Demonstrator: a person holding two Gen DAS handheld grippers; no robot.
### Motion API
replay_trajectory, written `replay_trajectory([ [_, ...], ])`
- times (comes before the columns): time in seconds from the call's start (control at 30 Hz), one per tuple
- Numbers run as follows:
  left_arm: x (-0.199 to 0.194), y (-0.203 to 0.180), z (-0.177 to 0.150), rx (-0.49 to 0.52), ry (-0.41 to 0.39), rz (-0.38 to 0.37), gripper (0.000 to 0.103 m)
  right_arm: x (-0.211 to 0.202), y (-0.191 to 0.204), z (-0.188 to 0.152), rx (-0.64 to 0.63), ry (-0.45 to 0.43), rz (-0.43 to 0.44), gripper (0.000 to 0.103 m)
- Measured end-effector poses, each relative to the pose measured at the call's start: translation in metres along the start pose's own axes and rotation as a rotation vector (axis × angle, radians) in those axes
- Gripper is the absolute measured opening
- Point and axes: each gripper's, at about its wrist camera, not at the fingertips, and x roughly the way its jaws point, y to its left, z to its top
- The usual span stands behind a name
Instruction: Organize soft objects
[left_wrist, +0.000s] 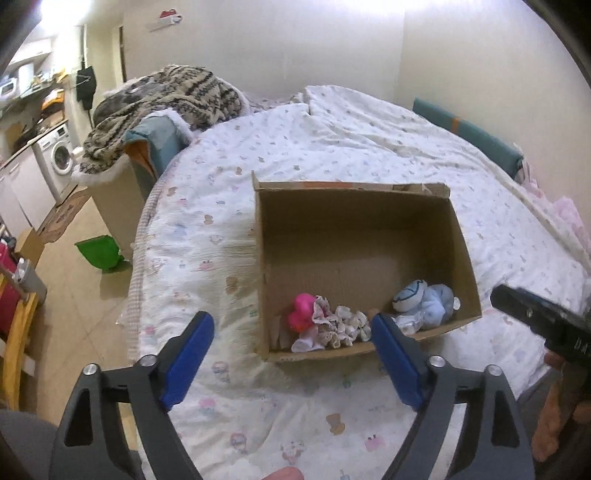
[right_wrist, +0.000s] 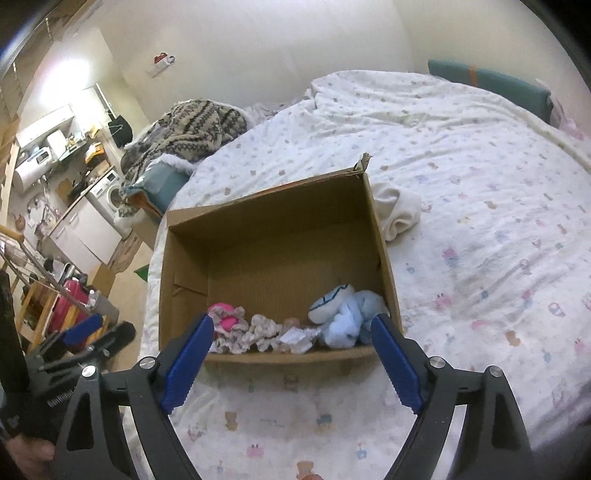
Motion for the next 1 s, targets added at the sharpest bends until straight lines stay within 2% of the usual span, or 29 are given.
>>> replay_trajectory([
  [0.07, -0.009, 0.004, -0.004, -0.015, -0.013, 0.005, 0.091, -0.007, 0.003, -0.004, -0.01, -0.013, -0.01, 0.1],
  [0.2, -0.026, 0.011, -0.013, -0.025, -0.051, 0.019, 0.102, -0.018, 0.011, -0.015, -0.035, -0.041, -0.041, 0.101],
  [0.3, -0.036, 0.013, -0.021, -0.007, -0.092, 0.04, 0.102, -0.022, 0.016, -0.024, -0.054, -0.071, -0.062, 0.103],
  [0.5, -0.037, 0.015, -0.032, 0.0, -0.12, 0.059, 0.102, -0.012, 0.024, -0.037, -0.111, -0.061, -0.113, 0.103],
  [0.67, -0.028, 0.012, -0.03, -0.008, -0.09, 0.063, 0.102, -0.003, 0.027, -0.039, -0.146, -0.062, -0.152, 0.103],
  [1.0, -0.016, 0.007, -0.031, -0.005, -0.053, 0.047, 0.102, 0.005, 0.022, -0.036, -0.129, -0.053, -0.16, 0.103],
])
